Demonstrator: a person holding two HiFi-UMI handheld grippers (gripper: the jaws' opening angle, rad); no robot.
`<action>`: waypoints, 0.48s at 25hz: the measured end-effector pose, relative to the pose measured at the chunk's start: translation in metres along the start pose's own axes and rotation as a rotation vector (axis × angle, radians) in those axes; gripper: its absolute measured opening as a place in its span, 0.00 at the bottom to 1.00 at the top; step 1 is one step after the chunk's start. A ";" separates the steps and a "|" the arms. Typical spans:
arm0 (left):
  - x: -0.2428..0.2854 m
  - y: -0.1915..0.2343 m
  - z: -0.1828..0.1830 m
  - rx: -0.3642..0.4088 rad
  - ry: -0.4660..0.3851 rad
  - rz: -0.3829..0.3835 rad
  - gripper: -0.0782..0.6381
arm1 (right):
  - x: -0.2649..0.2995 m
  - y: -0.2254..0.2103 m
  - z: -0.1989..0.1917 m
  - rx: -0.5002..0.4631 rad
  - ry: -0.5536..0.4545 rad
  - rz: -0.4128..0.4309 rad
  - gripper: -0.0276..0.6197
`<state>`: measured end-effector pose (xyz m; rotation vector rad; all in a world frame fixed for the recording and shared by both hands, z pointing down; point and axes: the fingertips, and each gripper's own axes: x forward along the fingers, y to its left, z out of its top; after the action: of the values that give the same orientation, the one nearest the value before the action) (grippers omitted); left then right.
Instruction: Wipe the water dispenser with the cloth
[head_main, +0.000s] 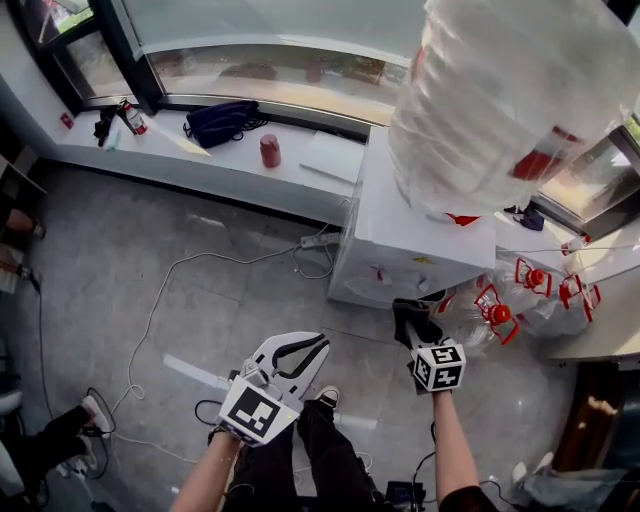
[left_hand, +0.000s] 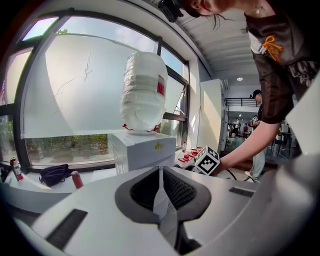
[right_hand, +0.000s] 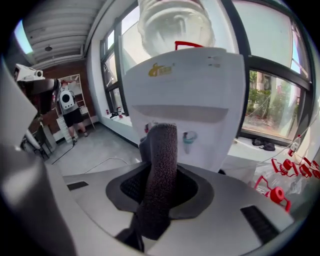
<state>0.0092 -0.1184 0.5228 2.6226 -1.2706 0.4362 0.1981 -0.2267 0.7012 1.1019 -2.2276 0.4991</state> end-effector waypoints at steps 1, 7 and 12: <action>-0.001 0.003 -0.001 -0.002 0.002 0.001 0.14 | 0.009 0.013 0.000 -0.014 0.003 0.021 0.22; -0.004 0.017 -0.008 0.028 0.017 -0.010 0.14 | 0.061 0.063 0.009 -0.096 0.003 0.080 0.22; -0.010 0.029 -0.017 0.056 0.015 -0.027 0.14 | 0.103 0.078 0.022 -0.129 -0.023 0.036 0.22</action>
<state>-0.0222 -0.1235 0.5366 2.6744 -1.2345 0.4926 0.0781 -0.2536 0.7473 1.0080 -2.2689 0.3536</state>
